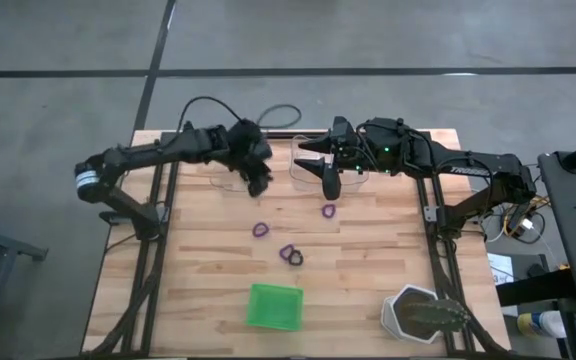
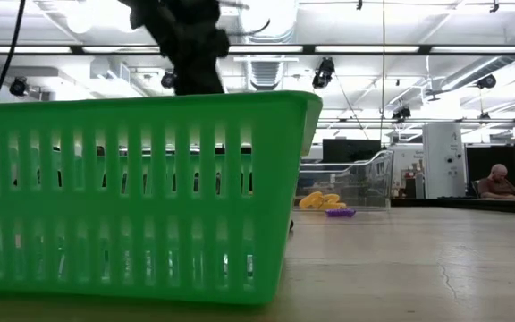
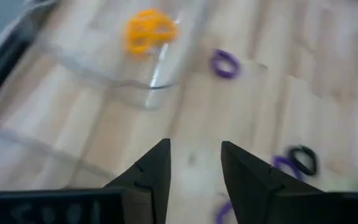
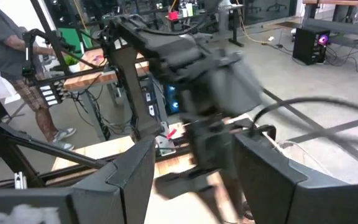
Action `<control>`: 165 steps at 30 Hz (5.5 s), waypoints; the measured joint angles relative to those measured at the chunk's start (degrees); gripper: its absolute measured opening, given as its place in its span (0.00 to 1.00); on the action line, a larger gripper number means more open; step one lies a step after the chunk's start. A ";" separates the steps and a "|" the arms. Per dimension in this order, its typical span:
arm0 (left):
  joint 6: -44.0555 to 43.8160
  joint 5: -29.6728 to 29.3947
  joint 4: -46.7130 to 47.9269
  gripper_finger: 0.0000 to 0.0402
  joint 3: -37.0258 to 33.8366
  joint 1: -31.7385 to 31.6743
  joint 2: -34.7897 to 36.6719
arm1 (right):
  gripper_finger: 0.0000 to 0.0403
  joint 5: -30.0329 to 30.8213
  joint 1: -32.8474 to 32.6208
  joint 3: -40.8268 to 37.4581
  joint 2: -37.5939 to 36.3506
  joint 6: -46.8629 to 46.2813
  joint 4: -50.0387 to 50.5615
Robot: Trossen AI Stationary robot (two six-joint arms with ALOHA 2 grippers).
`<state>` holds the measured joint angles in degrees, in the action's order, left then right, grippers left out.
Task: Sort spring keychains
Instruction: Put the black spring keychain into the left transparent bin, then put the bottom violet spring keychain into the green bin
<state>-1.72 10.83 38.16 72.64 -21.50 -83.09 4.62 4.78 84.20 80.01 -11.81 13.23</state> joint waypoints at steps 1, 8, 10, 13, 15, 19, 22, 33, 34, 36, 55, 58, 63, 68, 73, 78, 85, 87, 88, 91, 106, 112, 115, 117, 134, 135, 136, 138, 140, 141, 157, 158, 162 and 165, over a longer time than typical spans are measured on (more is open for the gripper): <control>1.07 0.06 -0.24 0.33 0.19 1.77 0.00 | 0.51 0.00 0.00 0.00 -0.02 -0.02 -0.02; 6.00 -0.15 -2.49 0.33 -1.11 11.53 0.00 | 0.51 0.00 0.00 0.00 -0.02 -0.17 -0.04; 5.93 -0.32 -4.23 0.33 -2.06 13.38 0.00 | 0.51 0.00 0.00 0.00 -0.02 -0.17 -0.04; 6.43 -0.14 -7.53 0.33 -2.97 15.99 -0.59 | 0.51 0.00 0.00 0.00 -0.02 -0.21 -0.04; 6.46 0.19 -8.86 0.33 -3.48 17.38 -1.60 | 0.51 -0.07 0.00 0.00 -0.04 -0.87 -0.12; 6.51 0.15 -11.03 0.33 -3.60 19.63 -4.64 | 0.51 -0.09 0.00 0.00 -0.09 -2.39 -0.09; 7.49 0.22 -13.69 0.33 -3.60 20.95 -7.25 | 0.51 -0.09 0.00 0.00 -0.09 -2.80 0.01; 7.42 3.74 -19.36 0.33 -3.63 24.50 -18.20 | 0.51 -0.07 -0.02 0.00 -0.09 -2.76 0.26; 7.45 4.32 -19.76 0.33 -3.63 24.85 -18.97 | 0.51 -0.07 -0.02 0.00 -0.09 -2.78 0.26; 7.77 5.82 -20.02 0.33 -3.56 25.63 -20.33 | 0.51 -0.04 0.00 0.00 -0.09 -2.78 0.26; 12.32 0.84 -21.25 0.33 -2.95 29.01 -28.44 | 0.51 0.04 0.00 0.00 -0.09 -3.21 0.16; 12.53 0.52 -21.38 0.33 -2.95 29.01 -28.76 | 0.51 0.04 0.00 0.00 -0.09 -3.21 0.09; 12.58 -1.00 -21.38 0.30 -2.95 29.07 -28.76 | 0.51 0.04 0.00 0.00 -0.09 -3.21 0.05; 12.33 -2.02 -21.49 0.13 -2.94 28.98 -28.79 | 0.51 0.04 0.00 0.00 -0.09 -3.21 -0.02; 8.99 -2.20 -19.94 0.03 -1.79 28.83 -28.58 | 0.51 0.06 0.00 0.00 -0.09 -3.16 -0.04; 8.53 -2.40 -15.63 0.01 2.39 28.70 -26.66 | 0.51 1.40 0.01 0.00 -0.09 -2.82 -0.16; 8.53 -2.91 -9.95 0.00 8.42 27.83 -23.29 | 0.51 1.46 0.54 0.56 -0.09 -1.90 -0.28; 8.53 -2.97 -7.70 0.00 10.36 27.56 -22.17 | 0.51 1.52 0.60 0.83 -0.13 -1.67 -0.27; 8.53 -3.16 -6.74 0.00 11.18 27.47 -21.61 | 0.51 1.52 0.66 1.05 -0.13 -1.56 -0.14; 8.55 -4.54 -4.28 0.00 13.51 27.37 -20.25 | 0.51 1.57 0.66 1.90 -0.15 -0.81 -0.22; 9.33 -13.66 7.48 0.00 15.30 20.15 -9.21 | 0.51 1.62 1.29 2.78 -0.44 0.47 -0.18; 9.93 -15.41 10.45 0.00 15.28 14.40 -5.35 | 0.51 2.02 1.29 2.78 -0.44 0.48 -0.22; 10.77 -15.52 12.09 0.00 15.24 11.38 -4.13 | 0.51 2.99 1.29 2.78 -0.44 0.48 -0.21; 11.28 -15.55 12.95 0.00 15.24 9.21 -3.64 | 0.51 3.08 1.29 2.78 -0.44 0.46 -0.23; 14.50 -13.37 11.43 0.00 2.26 -12.92 -2.20 | 0.51 2.94 1.23 2.78 -0.52 0.24 -0.15; 14.04 -12.99 10.38 0.00 0.72 -14.01 -2.11 | 0.51 2.93 1.24 2.78 -0.52 0.24 -0.15; 13.54 -12.57 9.28 0.00 -0.72 -14.93 -2.05 | 0.51 2.92 1.24 2.78 -0.52 0.24 -0.14; 12.65 -10.67 7.39 0.00 -3.37 -16.55 -2.03 | 0.51 2.93 1.25 2.78 -0.52 0.24 -0.13; 12.32 -9.90 4.91 0.00 -6.07 -17.41 -2.01 | 0.51 2.91 1.25 2.78 -0.52 0.24 -0.13; 12.28 -9.87 3.84 0.00 -7.30 -17.69 -2.05 | 0.51 2.91 1.25 2.78 -0.52 0.24 -0.13; 7.92 -9.41 -4.93 0.07 -15.67 -18.58 -4.28 | 0.51 2.93 1.25 2.78 -0.39 0.46 -0.07; 6.60 -9.61 -5.42 0.08 -15.62 -18.58 -4.31 | 0.51 2.93 1.25 2.78 -0.39 0.40 -0.07; 4.99 -8.21 -5.93 0.14 -14.50 -18.58 -4.31 | 0.51 2.93 1.27 2.78 -0.37 0.26 -0.04; 3.64 -7.71 -5.82 0.20 -13.78 -18.56 -4.31 | 0.51 2.91 1.29 2.78 -0.37 -0.03 0.04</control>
<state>1.91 3.11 32.33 58.86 -40.05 -87.39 7.53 6.07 86.98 79.64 -11.85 13.28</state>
